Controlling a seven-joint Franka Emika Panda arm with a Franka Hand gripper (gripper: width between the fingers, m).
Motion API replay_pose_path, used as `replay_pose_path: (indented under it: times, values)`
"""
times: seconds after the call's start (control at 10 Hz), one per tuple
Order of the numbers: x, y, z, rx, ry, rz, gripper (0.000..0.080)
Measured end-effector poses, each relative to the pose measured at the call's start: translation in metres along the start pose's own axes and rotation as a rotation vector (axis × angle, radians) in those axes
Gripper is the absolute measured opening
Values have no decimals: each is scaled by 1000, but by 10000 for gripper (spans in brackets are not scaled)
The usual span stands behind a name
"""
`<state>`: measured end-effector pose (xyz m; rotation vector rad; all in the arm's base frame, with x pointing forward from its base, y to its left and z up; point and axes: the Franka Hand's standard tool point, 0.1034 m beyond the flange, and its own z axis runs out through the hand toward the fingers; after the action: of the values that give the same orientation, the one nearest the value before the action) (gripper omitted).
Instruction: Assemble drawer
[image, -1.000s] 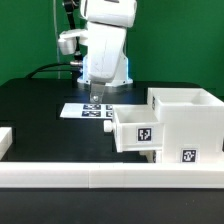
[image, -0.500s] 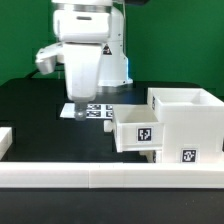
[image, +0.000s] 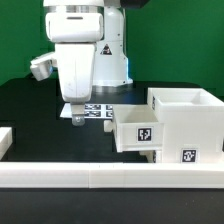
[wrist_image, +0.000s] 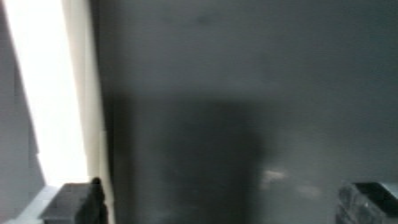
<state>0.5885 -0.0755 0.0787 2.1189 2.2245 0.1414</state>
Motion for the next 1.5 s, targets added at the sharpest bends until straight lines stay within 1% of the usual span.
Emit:
replay_pose_path:
  times: [0.1, 0.2, 0.3, 0.4, 0.5, 0.6, 0.7, 0.8, 0.9, 1.0, 1.2, 1.3, 1.4, 1.5]
  values:
    - [1, 4, 2, -109, -14, 0, 649]
    - [5, 0, 6, -132, -14, -5, 649]
    - [6, 2, 6, -164, -17, -6, 649]
    - [5, 1, 7, -158, -16, -4, 649]
    - [5, 1, 7, -158, -16, -2, 649]
    - [9, 1, 9, -160, -13, 18, 649]
    - [19, 2, 14, -157, -8, 31, 649]
    - [31, 5, 15, -158, -3, 47, 649]
    - [37, 8, 16, -159, 0, 49, 649]
    - [43, 10, 18, -153, 4, 60, 649]
    - [67, 20, 17, -157, 7, 54, 649]
    - [78, 24, 19, -157, 6, 25, 649]
    - [85, 26, 22, -153, 4, -2, 649]
    - [82, 25, 22, -152, 3, 3, 649]
